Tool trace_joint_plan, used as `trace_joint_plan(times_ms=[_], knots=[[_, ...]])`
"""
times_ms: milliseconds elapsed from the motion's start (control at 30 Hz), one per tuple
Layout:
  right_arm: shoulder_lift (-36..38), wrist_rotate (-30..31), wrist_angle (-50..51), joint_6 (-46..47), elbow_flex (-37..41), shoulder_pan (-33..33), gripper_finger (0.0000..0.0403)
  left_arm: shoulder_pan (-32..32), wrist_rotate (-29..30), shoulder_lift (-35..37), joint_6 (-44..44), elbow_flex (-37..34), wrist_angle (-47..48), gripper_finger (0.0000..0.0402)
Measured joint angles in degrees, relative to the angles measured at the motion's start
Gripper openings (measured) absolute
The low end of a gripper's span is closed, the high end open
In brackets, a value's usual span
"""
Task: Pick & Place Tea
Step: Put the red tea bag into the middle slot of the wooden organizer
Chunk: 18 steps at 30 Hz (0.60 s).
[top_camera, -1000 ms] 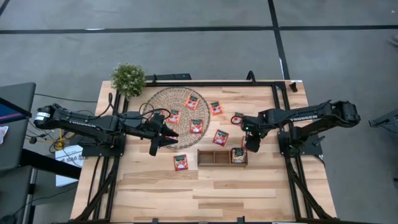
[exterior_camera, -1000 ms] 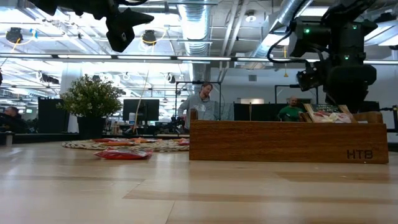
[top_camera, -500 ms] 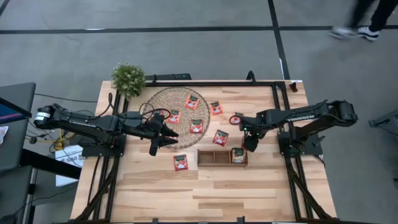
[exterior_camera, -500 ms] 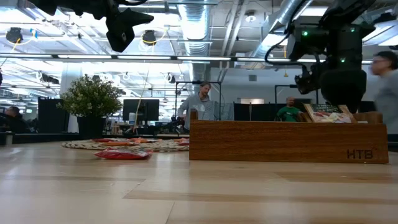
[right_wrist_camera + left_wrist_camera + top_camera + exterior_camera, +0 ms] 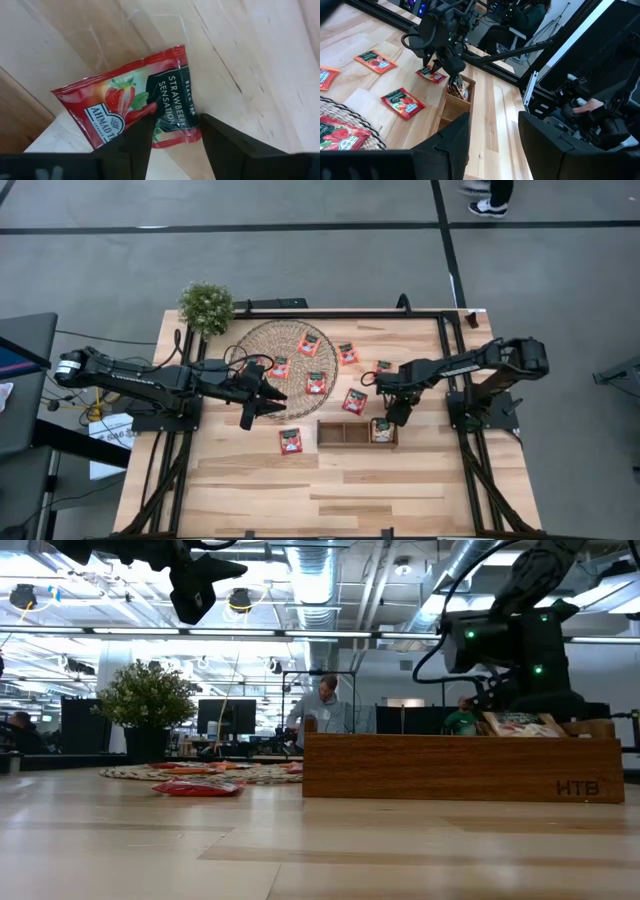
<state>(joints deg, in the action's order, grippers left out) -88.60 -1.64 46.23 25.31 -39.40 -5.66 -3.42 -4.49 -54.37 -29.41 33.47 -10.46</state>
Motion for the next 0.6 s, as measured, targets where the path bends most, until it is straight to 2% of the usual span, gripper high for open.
trace_joint_plan(times_ms=[500,600], knots=[[3.23,-0.15,-0.40,0.22,0.50,-1.63,0.0043,0.02,-0.02,0.00,0.00,0.00,0.02,0.0158],[3.44,-2.36,0.18,0.23,0.57,-1.72,0.0020,0.02,-0.02,0.00,0.00,0.00,0.02,0.0158]])
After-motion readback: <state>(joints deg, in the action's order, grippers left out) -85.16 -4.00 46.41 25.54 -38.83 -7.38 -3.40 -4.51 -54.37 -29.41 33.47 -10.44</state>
